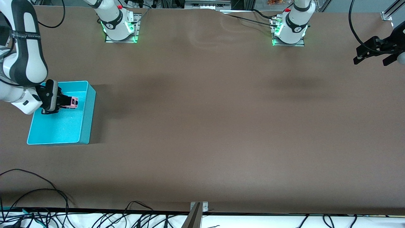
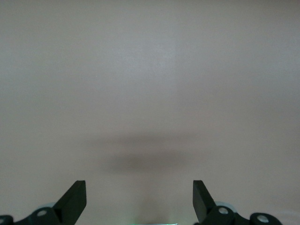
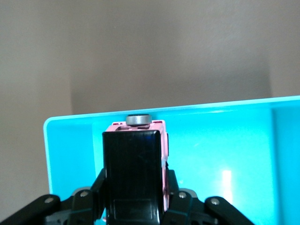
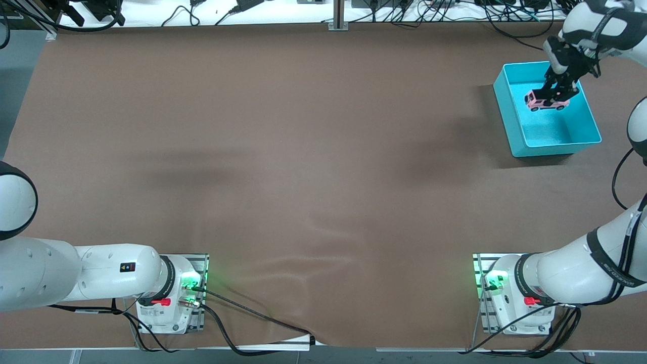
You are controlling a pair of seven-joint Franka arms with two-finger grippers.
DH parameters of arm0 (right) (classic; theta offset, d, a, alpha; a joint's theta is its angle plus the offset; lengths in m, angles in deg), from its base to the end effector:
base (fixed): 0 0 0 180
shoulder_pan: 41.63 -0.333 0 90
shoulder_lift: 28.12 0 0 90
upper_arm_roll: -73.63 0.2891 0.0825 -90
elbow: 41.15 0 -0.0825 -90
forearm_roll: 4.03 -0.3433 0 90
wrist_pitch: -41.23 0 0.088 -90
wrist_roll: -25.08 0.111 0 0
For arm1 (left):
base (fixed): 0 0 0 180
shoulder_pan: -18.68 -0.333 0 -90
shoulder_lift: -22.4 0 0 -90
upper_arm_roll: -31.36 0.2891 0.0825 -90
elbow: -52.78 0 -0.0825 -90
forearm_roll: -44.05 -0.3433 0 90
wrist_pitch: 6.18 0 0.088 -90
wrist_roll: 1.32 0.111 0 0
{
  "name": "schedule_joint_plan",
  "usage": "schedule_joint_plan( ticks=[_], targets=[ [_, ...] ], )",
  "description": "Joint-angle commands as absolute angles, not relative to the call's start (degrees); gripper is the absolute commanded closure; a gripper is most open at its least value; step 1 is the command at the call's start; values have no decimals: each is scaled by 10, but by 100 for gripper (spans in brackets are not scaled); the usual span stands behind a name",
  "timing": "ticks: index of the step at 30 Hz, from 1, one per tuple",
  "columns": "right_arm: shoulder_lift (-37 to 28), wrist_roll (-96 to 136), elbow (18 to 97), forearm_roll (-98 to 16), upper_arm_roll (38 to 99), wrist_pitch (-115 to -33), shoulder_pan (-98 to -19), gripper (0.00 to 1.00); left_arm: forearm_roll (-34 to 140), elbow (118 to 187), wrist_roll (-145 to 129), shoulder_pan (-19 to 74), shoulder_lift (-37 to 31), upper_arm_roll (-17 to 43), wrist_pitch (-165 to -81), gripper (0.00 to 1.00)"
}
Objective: Wind and store pink jeep toy
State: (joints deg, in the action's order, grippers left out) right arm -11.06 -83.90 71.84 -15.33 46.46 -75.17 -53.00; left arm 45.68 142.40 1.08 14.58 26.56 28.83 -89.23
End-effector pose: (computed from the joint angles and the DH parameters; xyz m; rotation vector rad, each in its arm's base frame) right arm 0.5250 -0.1285 0.3151 -2.1330 -2.0371 0.0951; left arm 0.4802 0.0089 0.6221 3.1143 -0.0267 -0.0642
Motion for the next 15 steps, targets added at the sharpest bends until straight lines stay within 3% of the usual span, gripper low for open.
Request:
schedule_joint_plan(
  ticks=[1,15],
  targets=[
    [-119,-870,757,-151,466,-801,-525,71,461,1401,6,145,256,286,-881,0],
    [-93,-922,798,-183,466,-850,-493,71,461,1401,5,145,256,286,-881,0]
  ],
)
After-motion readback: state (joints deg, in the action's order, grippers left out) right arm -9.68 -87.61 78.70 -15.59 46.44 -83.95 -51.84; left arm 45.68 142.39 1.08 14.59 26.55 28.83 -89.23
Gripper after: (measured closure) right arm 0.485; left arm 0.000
